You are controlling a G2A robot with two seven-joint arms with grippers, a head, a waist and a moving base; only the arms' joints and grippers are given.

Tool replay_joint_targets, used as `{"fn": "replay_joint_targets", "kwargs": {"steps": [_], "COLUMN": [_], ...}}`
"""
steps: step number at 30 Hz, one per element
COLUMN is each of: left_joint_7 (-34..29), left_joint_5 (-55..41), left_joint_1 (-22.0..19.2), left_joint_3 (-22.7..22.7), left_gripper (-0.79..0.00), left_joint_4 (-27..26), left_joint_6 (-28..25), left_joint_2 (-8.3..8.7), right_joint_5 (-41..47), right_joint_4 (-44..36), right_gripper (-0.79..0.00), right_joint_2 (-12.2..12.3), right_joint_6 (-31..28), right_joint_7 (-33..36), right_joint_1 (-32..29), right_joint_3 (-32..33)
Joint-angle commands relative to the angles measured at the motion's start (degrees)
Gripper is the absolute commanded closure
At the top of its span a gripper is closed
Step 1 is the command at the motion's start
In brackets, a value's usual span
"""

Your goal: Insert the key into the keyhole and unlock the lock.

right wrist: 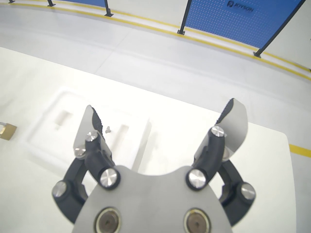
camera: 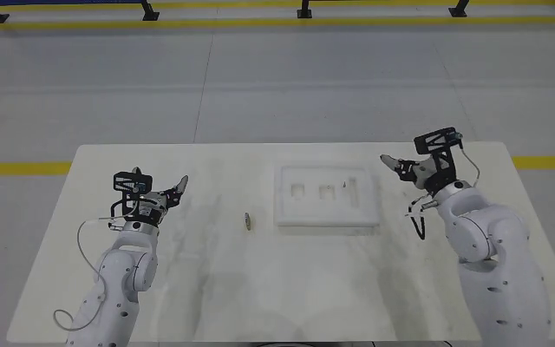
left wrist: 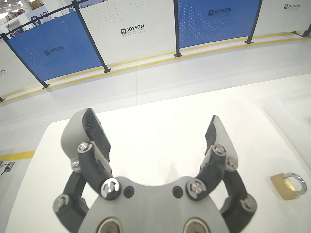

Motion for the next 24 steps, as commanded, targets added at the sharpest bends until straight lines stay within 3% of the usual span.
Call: {"fn": "replay_joint_targets", "kwargs": {"steps": [1,5,21,24], "left_joint_7": [0.00,0.00,0.00,0.00], "left_joint_5": [0.00,0.00,0.00,0.00], "left_joint_1": [0.00,0.00,0.00,0.00], "left_joint_3": [0.00,0.00,0.00,0.00], "left_gripper": [-0.785,-0.785,-0.785,-0.785], "left_joint_4": [0.00,0.00,0.00,0.00], "left_joint_6": [0.00,0.00,0.00,0.00], "left_joint_2": [0.00,0.00,0.00,0.00], "right_joint_5": [3.23,5.67,4.48,1.89], "right_joint_4": [0.36,1.44,3.50,3.46], "right_gripper": [-0.785,-0.785,-0.785,-0.785], "right_joint_2": [0.06,0.13,0.00,0.14], "right_joint_6": [-0.34,0.57,2.57,1.14], "right_joint_7": [7.90,14.52,13.08,16.02], "right_joint_1": [2.32,5.55,6.24,6.64], "right_joint_3": [-0.90,-2.40,-3.98,-5.93]}}
